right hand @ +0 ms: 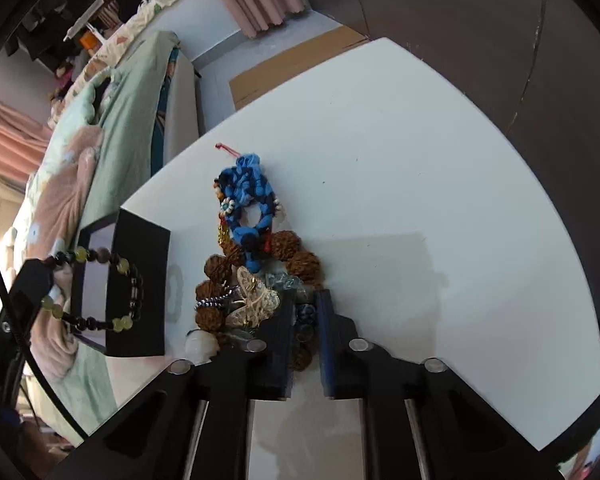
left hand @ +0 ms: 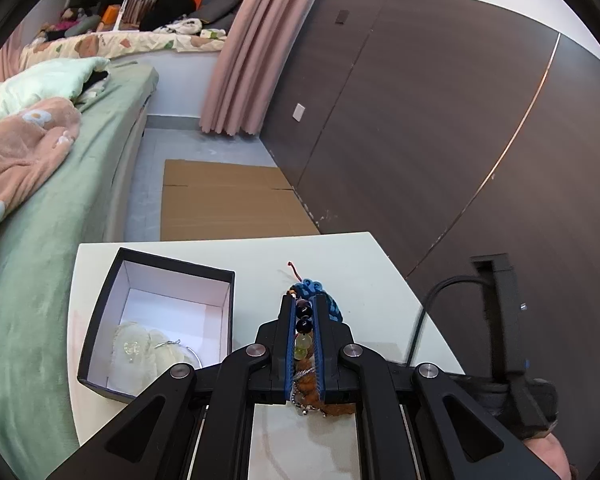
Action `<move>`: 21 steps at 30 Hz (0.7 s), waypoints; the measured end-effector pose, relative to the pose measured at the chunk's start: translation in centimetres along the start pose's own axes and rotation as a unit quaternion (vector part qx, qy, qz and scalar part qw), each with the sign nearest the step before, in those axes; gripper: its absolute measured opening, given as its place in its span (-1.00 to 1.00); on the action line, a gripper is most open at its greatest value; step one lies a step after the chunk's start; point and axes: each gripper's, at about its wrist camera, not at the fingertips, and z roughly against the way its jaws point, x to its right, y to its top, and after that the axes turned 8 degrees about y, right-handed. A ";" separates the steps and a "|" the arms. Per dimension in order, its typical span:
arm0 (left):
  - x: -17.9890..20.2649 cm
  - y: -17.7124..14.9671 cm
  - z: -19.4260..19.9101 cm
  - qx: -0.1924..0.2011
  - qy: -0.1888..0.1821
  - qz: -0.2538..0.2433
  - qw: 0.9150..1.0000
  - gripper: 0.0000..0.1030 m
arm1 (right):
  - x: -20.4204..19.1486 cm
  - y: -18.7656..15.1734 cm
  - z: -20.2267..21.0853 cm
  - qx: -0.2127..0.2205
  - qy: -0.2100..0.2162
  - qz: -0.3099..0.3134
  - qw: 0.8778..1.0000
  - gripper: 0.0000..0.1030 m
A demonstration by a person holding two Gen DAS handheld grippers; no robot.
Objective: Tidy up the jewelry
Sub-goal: 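Grasp a dark beaded bracelet with the left tool while the right tool grasps a green one, then lower both held bracelets into the black box and open both tools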
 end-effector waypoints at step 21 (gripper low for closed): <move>-2.6 0.8 2.3 0.054 0.020 0.036 0.998 -0.84 | -2.8 1.0 5.8 0.101 0.231 -0.001 0.968 -0.79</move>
